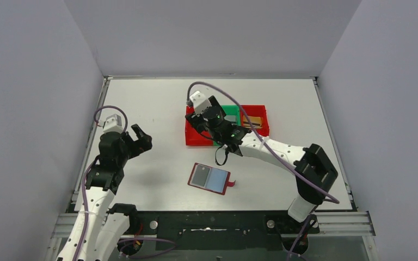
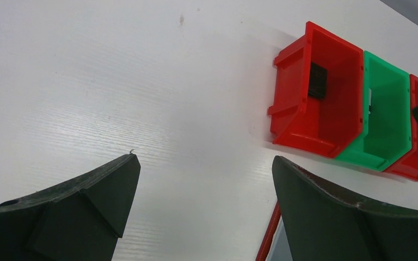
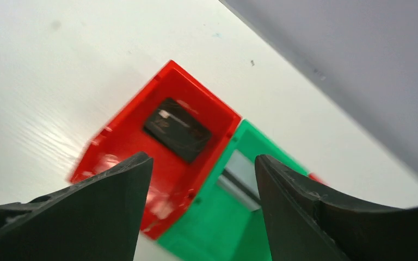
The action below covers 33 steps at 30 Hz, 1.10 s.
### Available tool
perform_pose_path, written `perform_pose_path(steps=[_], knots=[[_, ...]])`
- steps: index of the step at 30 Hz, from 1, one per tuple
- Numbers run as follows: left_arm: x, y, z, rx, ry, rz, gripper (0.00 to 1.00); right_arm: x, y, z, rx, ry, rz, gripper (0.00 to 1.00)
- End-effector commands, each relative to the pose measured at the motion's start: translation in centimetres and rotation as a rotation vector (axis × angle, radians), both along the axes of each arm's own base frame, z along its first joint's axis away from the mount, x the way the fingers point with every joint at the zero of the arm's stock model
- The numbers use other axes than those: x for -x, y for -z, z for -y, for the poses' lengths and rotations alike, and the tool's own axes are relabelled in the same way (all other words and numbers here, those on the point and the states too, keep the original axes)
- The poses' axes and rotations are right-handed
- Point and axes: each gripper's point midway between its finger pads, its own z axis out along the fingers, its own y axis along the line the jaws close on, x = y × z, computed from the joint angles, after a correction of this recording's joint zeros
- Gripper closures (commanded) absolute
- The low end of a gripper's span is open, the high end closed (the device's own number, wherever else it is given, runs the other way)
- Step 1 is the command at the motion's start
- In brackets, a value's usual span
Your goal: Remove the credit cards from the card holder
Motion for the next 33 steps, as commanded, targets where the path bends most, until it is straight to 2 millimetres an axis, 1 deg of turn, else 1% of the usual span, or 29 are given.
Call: perform_pose_path(steps=[1, 2, 4, 6, 8, 10, 12, 14, 15, 16, 21, 24, 27, 29, 33], knots=[[-0.4, -0.9, 0.2, -0.007, 0.020, 0.024, 0.05, 3.3, 0.9, 3.6, -0.513, 0.438, -0.261, 0.30], [-0.4, -0.8, 0.2, -0.008, 0.020, 0.017, 0.05, 4.6, 2.7, 4.0, -0.549, 0.465, -0.323, 0.31], [-0.4, -0.6, 0.1, -0.008, 0.016, 0.006, 0.05, 6.9, 4.7, 4.0, -0.648, 0.501, -0.415, 0.33], [-0.4, -0.5, -0.1, -0.011, 0.005, -0.001, 0.05, 8.9, 6.2, 3.4, -0.718, 0.520, -0.471, 0.36], [-0.4, -0.5, -0.3, -0.014, -0.008, -0.002, 0.05, 11.0, 7.6, 2.9, -0.726, 0.557, -0.501, 0.37], [-0.4, -0.6, -0.4, -0.014, -0.012, 0.003, 0.05, 12.6, 8.5, 2.3, -0.700, 0.583, -0.498, 0.37], [-0.4, -0.5, -0.4, -0.015, -0.015, 0.006, 0.05, 13.9, 9.3, 2.1, -0.665, 0.628, -0.488, 0.37], [-0.4, -0.5, -0.5, -0.015, -0.019, 0.004, 0.05, 14.9, 9.7, 1.8, -0.630, 0.651, -0.486, 0.38], [-0.4, -0.4, -0.5, -0.017, -0.022, 0.002, 0.05, 15.7, 9.8, 1.3, -0.619, 0.646, -0.486, 0.39], [-0.4, -0.4, -0.6, -0.017, -0.024, 0.000, 0.05, 16.1, 9.9, 0.9, -0.613, 0.641, -0.487, 0.39], [-0.4, -0.4, -1.0, -0.026, -0.045, -0.005, 0.05, 18.2, 12.0, -1.3, -0.576, 0.639, -0.545, 0.42], [-0.3, -0.7, -1.3, -0.030, -0.063, 0.007, 0.05, 18.5, 13.3, -1.4, -0.546, 0.668, -0.552, 0.44], [-0.2, -0.9, -1.6, -0.034, -0.079, 0.022, 0.05, 18.3, 14.4, -1.5, -0.516, 0.683, -0.558, 0.45], [-0.2, -1.0, -1.8, -0.036, -0.085, 0.029, 0.05, 18.5, 15.5, -1.8, -0.489, 0.685, -0.576, 0.47], [-0.2, -1.0, -2.1, -0.043, -0.096, 0.029, 0.05, 19.3, 17.9, -1.6, -0.411, 0.707, -0.611, 0.54]])
